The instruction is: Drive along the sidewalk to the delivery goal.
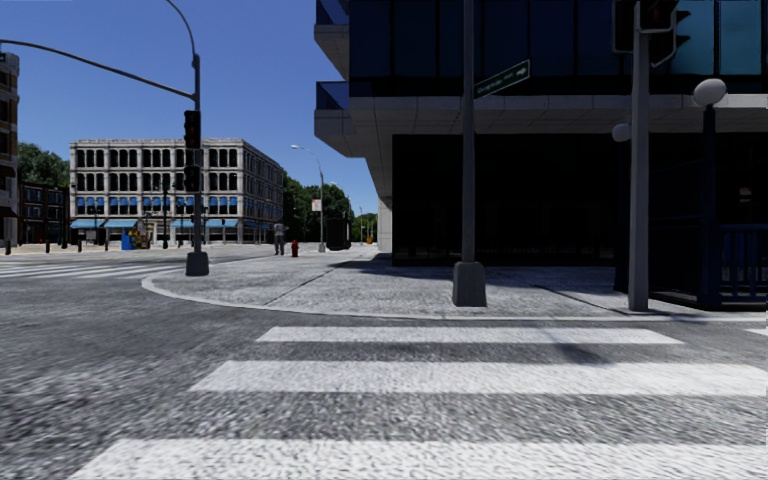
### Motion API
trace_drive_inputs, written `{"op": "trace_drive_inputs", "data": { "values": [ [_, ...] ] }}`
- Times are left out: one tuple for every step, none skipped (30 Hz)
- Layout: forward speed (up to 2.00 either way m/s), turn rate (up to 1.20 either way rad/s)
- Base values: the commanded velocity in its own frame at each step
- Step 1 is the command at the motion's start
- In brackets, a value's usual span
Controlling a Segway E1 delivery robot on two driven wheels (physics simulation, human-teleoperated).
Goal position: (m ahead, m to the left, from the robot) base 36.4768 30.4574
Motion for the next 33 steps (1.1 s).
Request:
{"op": "trace_drive_inputs", "data": {
  "values": [
    [2.00,0.00],
    [2.00,0.00],
    [2.00,0.00],
    [2.00,0.00],
    [2.00,0.00],
    [2.00,0.00],
    [2.00,0.00],
    [2.00,0.00],
    [2.00,0.00],
    [2.00,0.00],
    [2.00,0.00],
    [2.00,0.05],
    [2.00,0.05],
    [2.00,0.10],
    [2.00,0.15],
    [2.00,0.21],
    [2.00,0.22],
    [2.00,0.19],
    [2.00,0.09],
    [2.00,0.00],
    [2.00,0.00],
    [2.00,0.00],
    [2.00,0.00],
    [2.00,0.00],
    [2.00,0.00],
    [2.00,0.00],
    [2.00,0.00],
    [2.00,0.00],
    [2.00,0.00],
    [2.00,0.00],
    [2.00,0.00],
    [2.00,0.00],
    [2.00,0.00]
  ]
}}
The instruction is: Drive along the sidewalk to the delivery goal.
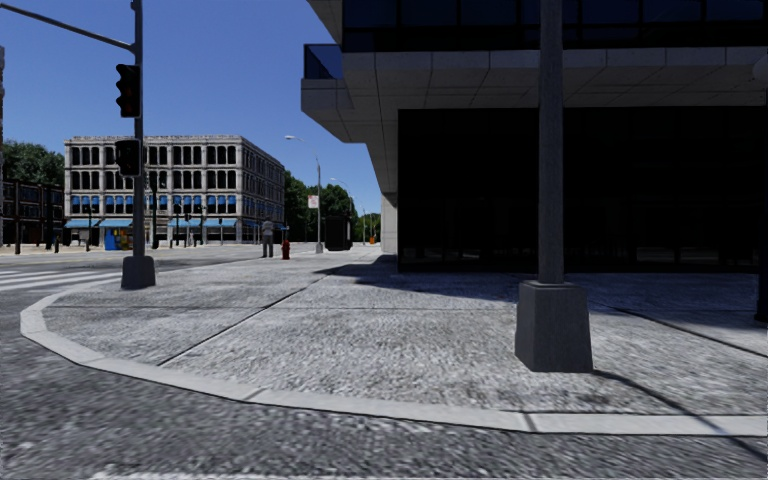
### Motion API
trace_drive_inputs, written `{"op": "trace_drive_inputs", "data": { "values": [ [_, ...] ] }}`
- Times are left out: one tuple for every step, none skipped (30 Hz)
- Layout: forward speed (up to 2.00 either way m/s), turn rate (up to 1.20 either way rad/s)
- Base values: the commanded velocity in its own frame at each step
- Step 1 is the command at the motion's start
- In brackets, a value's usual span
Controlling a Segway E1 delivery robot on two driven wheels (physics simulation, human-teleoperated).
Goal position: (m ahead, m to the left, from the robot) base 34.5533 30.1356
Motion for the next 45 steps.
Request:
{"op": "trace_drive_inputs", "data": {
  "values": [
    [1.97,0.00],
    [1.93,0.00],
    [1.93,0.00],
    [1.90,0.00],
    [1.88,0.00],
    [1.85,0.00],
    [1.80,0.00],
    [1.69,0.00],
    [1.62,0.00],
    [1.62,0.00],
    [1.56,0.00],
    [1.46,0.00],
    [1.39,0.00],
    [1.38,0.00],
    [1.37,0.00],
    [1.37,0.00],
    [1.37,0.00],
    [1.37,0.00],
    [1.37,0.00],
    [1.37,0.00],
    [1.37,0.00],
    [1.37,0.00],
    [1.37,0.00],
    [1.37,0.00],
    [1.38,0.00],
    [1.38,0.00],
    [1.38,0.00],
    [1.39,0.00],
    [1.44,0.00],
    [1.46,0.00],
    [1.46,0.00],
    [1.47,0.00],
    [1.47,0.00],
    [1.48,0.00],
    [1.48,0.00],
    [1.49,0.00],
    [1.49,0.00],
    [1.49,0.00],
    [1.49,0.00],
    [1.49,0.00],
    [1.49,0.00],
    [1.49,0.00],
    [1.49,0.00],
    [1.49,0.00],
    [1.49,0.00]
  ]
}}
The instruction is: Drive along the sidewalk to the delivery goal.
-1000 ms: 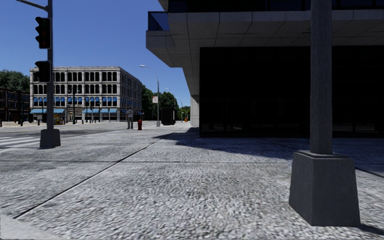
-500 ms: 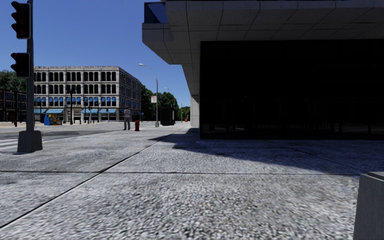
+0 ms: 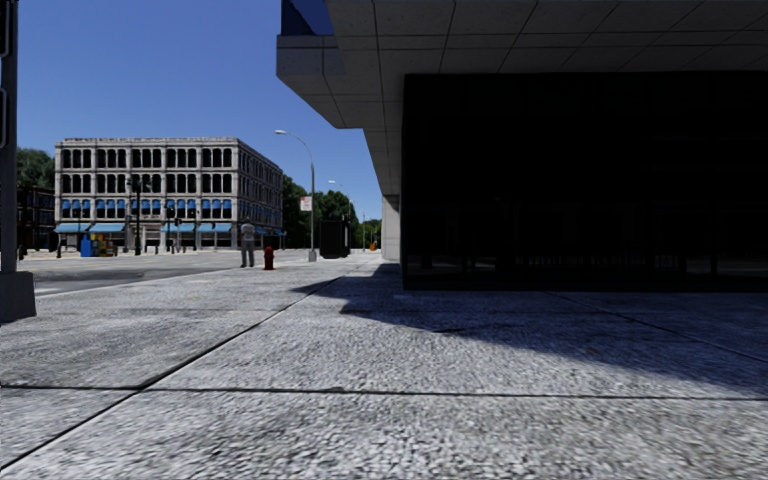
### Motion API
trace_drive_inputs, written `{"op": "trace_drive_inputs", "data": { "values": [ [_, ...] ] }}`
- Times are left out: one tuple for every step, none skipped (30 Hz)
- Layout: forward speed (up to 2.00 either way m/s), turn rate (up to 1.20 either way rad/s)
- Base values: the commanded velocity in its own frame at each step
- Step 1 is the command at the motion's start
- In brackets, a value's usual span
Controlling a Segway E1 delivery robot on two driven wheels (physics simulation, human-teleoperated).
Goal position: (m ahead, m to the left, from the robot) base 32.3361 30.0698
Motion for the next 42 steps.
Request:
{"op": "trace_drive_inputs", "data": {
  "values": [
    [1.49,0.00],
    [1.49,0.00],
    [1.49,0.00],
    [1.49,0.00],
    [1.50,0.00],
    [1.50,0.00],
    [1.50,0.00],
    [1.50,0.00],
    [1.50,0.00],
    [1.50,0.00],
    [1.50,0.00],
    [1.50,0.00],
    [1.50,0.00],
    [1.50,0.00],
    [1.50,0.00],
    [1.50,0.00],
    [1.50,0.00],
    [1.50,0.00],
    [1.50,0.00],
    [1.50,0.00],
    [1.50,0.00],
    [1.50,0.00],
    [1.50,0.00],
    [1.50,0.00],
    [1.50,0.00],
    [1.50,0.00],
    [1.50,0.00],
    [1.50,0.00],
    [1.50,0.00],
    [1.50,0.00],
    [1.50,0.00],
    [1.50,0.00],
    [1.50,0.00],
    [1.50,0.00],
    [1.50,0.00],
    [1.50,0.00],
    [1.50,0.00],
    [1.50,0.00],
    [1.50,0.00],
    [1.50,0.00],
    [1.50,0.00],
    [1.50,0.00]
  ]
}}
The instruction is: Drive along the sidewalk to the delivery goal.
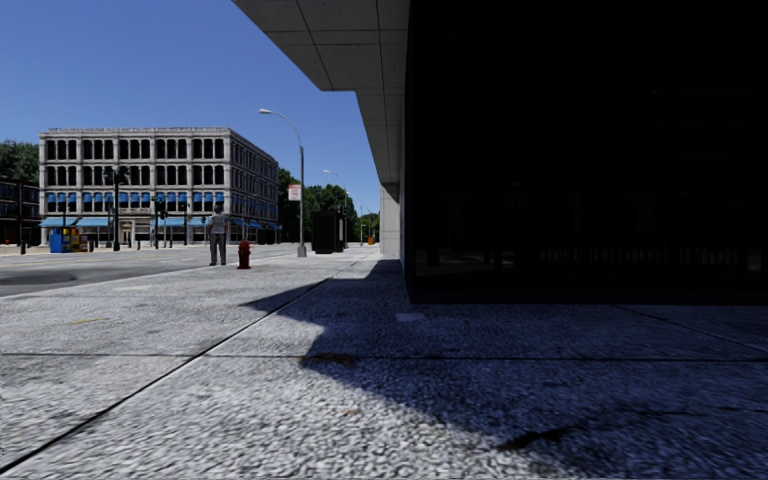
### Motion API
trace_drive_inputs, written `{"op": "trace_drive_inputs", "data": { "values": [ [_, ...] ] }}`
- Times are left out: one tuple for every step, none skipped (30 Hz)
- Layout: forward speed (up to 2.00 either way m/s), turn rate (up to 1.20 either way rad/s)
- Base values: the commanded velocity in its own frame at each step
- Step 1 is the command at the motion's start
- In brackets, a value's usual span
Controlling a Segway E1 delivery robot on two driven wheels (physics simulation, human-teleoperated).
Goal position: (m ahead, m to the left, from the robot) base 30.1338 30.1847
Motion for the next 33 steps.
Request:
{"op": "trace_drive_inputs", "data": {
  "values": [
    [1.50,0.00],
    [1.50,0.00],
    [1.50,0.00],
    [1.50,0.00],
    [1.50,0.00],
    [1.50,0.00],
    [1.50,0.00],
    [1.50,0.00],
    [1.50,0.00],
    [1.50,0.00],
    [1.50,0.00],
    [1.50,0.00],
    [1.50,0.00],
    [1.50,0.00],
    [1.50,0.06],
    [1.50,0.06],
    [1.51,0.21],
    [1.51,0.32],
    [1.51,0.41],
    [1.51,0.55],
    [1.51,0.60],
    [1.51,0.64],
    [1.51,0.67],
    [1.49,0.69],
    [1.49,0.69],
    [1.49,0.70],
    [1.49,0.70],
    [1.49,0.75],
    [1.49,0.77],
    [1.49,0.77],
    [1.49,0.77],
    [1.49,0.77],
    [1.49,0.77]
  ]
}}
